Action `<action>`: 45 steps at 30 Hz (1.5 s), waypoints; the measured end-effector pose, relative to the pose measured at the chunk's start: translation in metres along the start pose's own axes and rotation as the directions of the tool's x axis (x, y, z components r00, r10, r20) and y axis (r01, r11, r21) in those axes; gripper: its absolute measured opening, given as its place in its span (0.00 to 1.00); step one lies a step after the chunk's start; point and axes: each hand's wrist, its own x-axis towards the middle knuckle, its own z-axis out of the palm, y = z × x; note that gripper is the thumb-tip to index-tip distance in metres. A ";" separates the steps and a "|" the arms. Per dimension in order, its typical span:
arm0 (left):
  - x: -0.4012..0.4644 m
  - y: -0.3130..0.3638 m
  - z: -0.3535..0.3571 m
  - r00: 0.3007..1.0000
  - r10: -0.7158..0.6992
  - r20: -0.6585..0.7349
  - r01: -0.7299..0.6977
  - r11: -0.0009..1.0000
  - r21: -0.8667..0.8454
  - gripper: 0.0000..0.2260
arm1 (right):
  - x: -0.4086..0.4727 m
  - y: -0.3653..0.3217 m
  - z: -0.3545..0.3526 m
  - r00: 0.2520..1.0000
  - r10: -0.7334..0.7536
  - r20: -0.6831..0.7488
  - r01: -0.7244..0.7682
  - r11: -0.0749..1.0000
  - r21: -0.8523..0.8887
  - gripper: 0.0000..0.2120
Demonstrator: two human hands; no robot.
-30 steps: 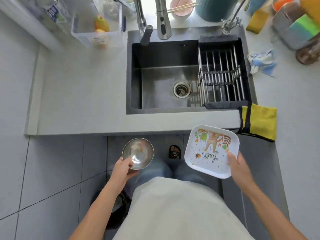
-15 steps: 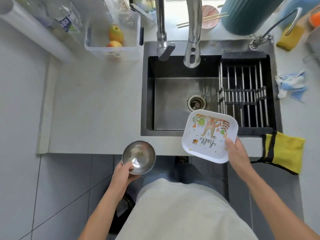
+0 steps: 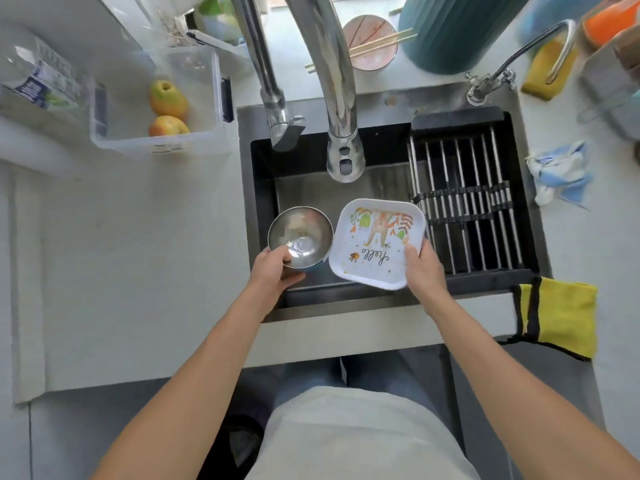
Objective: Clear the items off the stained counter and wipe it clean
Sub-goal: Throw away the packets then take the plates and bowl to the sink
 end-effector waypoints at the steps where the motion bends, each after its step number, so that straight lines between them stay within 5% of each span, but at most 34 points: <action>1: 0.010 0.003 0.007 1.000 -0.006 -0.012 0.006 1.000 0.003 0.13 | 0.009 -0.002 0.007 1.000 0.018 -0.013 -0.018 1.000 -0.019 0.15; 10: 0.090 -0.002 0.041 0.995 -0.093 -0.043 0.092 0.995 -0.041 0.19 | 0.087 0.017 0.055 0.990 0.140 0.019 -0.137 0.982 -0.127 0.16; 18: 0.134 -0.021 0.052 0.981 -0.137 -0.138 0.128 0.989 -0.074 0.09 | 0.134 0.039 0.061 0.978 0.182 0.103 -0.182 0.983 -0.011 0.17; 26: 0.148 -0.029 0.053 0.980 -0.143 -0.135 0.128 0.985 -0.116 0.15 | 0.159 0.052 0.069 0.961 0.273 0.032 -0.271 0.960 -0.068 0.16; 30: 0.142 -0.034 0.046 0.978 -0.160 -0.131 0.145 0.983 -0.116 0.07 | 0.156 0.053 0.069 0.958 0.286 0.013 -0.284 0.955 -0.081 0.16; 38: 0.083 -0.037 0.032 0.985 -0.147 -0.087 0.161 0.971 0.175 0.20 | 0.116 0.031 0.049 0.952 0.280 0.125 -0.277 0.960 -0.037 0.19; 41: 0.043 -0.029 0.029 0.993 -0.119 -0.024 0.121 0.968 0.218 0.16 | 0.079 0.021 0.032 0.953 0.216 0.211 -0.202 0.976 -0.086 0.23; 45: -0.010 -0.023 0.023 0.998 -0.040 0.041 0.025 0.951 0.309 0.10 | 0.025 0.011 -0.006 0.974 0.038 0.222 -0.029 0.999 -0.040 0.14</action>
